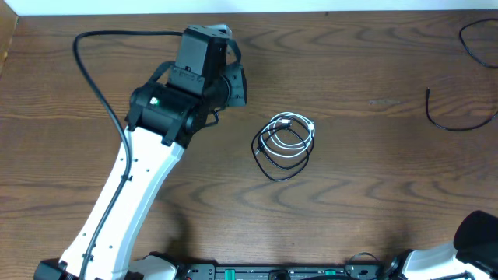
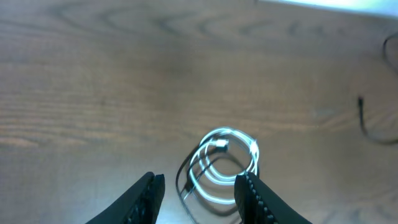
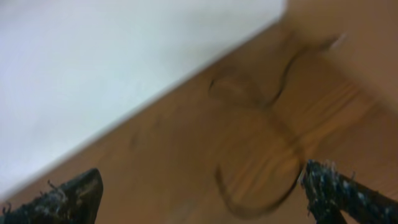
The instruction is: Untangle cables
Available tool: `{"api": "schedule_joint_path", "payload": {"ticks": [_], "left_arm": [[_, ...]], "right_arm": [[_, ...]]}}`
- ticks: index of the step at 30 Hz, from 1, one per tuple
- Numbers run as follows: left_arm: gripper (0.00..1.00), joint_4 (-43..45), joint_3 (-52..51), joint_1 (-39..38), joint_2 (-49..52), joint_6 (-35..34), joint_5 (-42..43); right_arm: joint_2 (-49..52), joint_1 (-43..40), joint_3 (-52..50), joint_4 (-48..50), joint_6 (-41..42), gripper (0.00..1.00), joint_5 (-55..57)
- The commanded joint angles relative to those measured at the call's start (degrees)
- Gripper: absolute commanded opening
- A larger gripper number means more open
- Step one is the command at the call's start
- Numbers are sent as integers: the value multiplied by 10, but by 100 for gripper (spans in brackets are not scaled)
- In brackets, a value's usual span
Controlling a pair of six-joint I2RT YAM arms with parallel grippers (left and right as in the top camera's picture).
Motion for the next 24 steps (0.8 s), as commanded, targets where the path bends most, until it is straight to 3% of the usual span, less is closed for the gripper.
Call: {"api": "schedule_joint_path", "payload": {"ticks": [1,4,11,18,24], "left_arm": [[43,-17,-6,1,22,38,54],[43,-23,-23,-1,50,52,98],[43,-19,-33,-26,148,161,163],[42,-7,-33,-64,243,277,168],[43,15,-33,-76,311,293,147]], "right_arm": [[23,21,-11,-37,-51,99,-87],[24,43,-15,-73,-70,99,-93],[24,87,-20,-106,-114,99,-92],[24,98,-21,-122,-115,99,-92],[24,98,-22,-139,-115,99,-92]]}}
